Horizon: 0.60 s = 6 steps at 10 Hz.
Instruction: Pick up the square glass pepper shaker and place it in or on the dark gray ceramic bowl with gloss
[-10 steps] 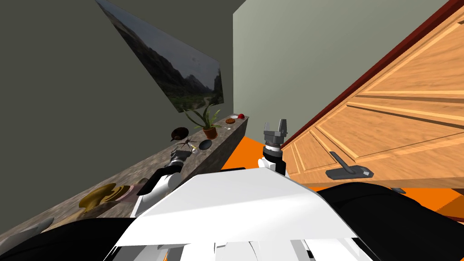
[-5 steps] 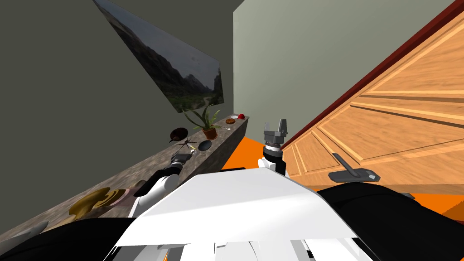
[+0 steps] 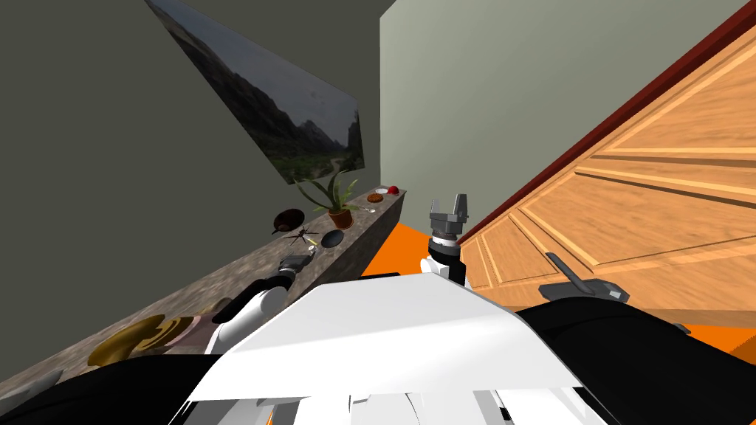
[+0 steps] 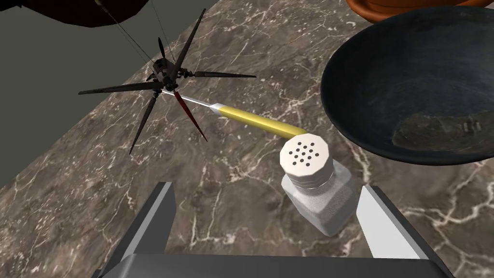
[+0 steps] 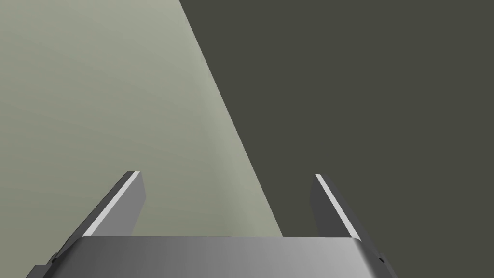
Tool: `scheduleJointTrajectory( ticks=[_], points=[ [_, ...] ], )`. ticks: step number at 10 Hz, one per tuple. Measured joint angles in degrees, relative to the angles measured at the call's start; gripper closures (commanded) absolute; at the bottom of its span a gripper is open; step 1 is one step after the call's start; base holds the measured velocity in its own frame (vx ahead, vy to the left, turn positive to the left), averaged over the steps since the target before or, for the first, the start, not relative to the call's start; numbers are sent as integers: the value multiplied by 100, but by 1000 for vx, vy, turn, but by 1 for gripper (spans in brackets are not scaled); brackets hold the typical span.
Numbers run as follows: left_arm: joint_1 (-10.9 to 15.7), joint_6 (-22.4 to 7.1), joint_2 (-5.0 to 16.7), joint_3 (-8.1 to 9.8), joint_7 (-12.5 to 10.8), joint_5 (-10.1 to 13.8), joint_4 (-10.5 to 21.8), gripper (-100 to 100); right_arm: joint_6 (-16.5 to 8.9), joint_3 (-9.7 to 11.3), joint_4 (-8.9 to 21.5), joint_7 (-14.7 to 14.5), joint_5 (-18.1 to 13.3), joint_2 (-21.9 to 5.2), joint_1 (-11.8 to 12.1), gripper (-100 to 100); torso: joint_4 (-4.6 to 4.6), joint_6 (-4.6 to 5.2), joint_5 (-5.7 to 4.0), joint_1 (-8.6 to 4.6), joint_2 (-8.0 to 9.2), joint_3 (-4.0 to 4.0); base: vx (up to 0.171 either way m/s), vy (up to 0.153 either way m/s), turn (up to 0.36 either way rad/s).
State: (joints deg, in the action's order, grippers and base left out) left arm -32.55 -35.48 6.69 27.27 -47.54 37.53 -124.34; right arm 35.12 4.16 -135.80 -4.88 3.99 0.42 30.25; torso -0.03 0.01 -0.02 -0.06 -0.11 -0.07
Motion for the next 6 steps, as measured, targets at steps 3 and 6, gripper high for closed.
scheduleJointTrajectory(
  ticks=[3, 6],
  points=[
    [13, -398, 27, 144, -259, 199, 93, -100, 0, 0, 0, 0, 0, 0, 0, 0, -1, 0, 0, 0, -4, -3, 49, -23, -10],
    [16, -651, 65, 205, -420, 334, 148, 0, 0, 0, 0, 0, 0, 0, 0, 0, -1, 0, -1, -3, -4, -3, 36, -22, -11]
  ],
)
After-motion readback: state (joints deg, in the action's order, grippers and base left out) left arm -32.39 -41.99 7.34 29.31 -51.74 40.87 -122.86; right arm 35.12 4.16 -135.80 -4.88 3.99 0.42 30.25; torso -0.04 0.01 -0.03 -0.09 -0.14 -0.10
